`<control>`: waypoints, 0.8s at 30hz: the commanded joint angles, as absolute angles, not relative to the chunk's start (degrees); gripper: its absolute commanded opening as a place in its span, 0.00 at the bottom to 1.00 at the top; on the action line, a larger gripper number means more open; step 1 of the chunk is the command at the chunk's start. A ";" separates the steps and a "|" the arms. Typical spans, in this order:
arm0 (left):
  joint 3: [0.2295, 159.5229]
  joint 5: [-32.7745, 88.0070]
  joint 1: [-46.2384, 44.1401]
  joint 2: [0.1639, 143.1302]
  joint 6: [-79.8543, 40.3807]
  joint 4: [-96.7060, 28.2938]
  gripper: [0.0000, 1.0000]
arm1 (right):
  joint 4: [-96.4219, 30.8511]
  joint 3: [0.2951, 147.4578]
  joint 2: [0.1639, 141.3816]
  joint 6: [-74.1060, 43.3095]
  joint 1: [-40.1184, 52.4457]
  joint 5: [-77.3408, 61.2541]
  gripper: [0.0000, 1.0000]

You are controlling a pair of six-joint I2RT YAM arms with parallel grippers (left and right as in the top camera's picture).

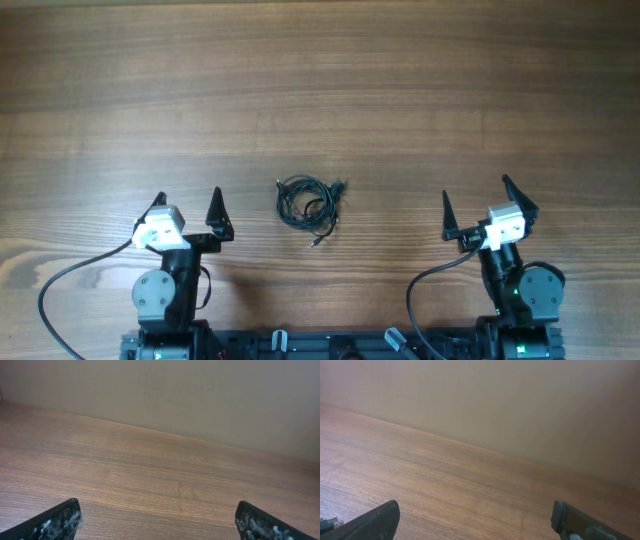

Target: Untangle cables

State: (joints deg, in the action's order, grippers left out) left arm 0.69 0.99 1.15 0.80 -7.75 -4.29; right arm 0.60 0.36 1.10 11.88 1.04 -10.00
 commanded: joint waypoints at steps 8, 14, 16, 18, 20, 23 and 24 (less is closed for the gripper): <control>0.34 2.17 1.50 0.56 -6.87 -4.34 1.00 | 0.62 0.30 0.80 12.01 1.06 -9.02 1.00; 3.38 2.11 1.50 0.67 -6.81 -10.26 1.00 | 0.62 0.30 0.80 12.01 1.06 -9.02 1.00; 5.82 2.22 1.50 1.56 -6.83 -14.41 1.00 | 0.62 0.30 0.80 12.01 1.06 -9.02 1.00; 7.92 4.01 1.50 3.16 -6.85 -17.15 1.00 | 0.62 0.30 0.80 12.01 1.06 -9.02 1.00; 10.76 8.21 1.50 6.52 -6.87 -18.35 1.00 | 0.62 0.30 0.80 11.99 1.06 -9.02 1.00; 15.73 9.85 1.50 12.43 -8.16 -21.91 1.00 | 0.62 0.30 0.80 12.01 1.06 -9.02 1.00; 17.56 10.09 1.48 14.74 -8.14 -23.44 1.00 | 0.62 0.30 0.80 12.01 1.06 -9.02 1.00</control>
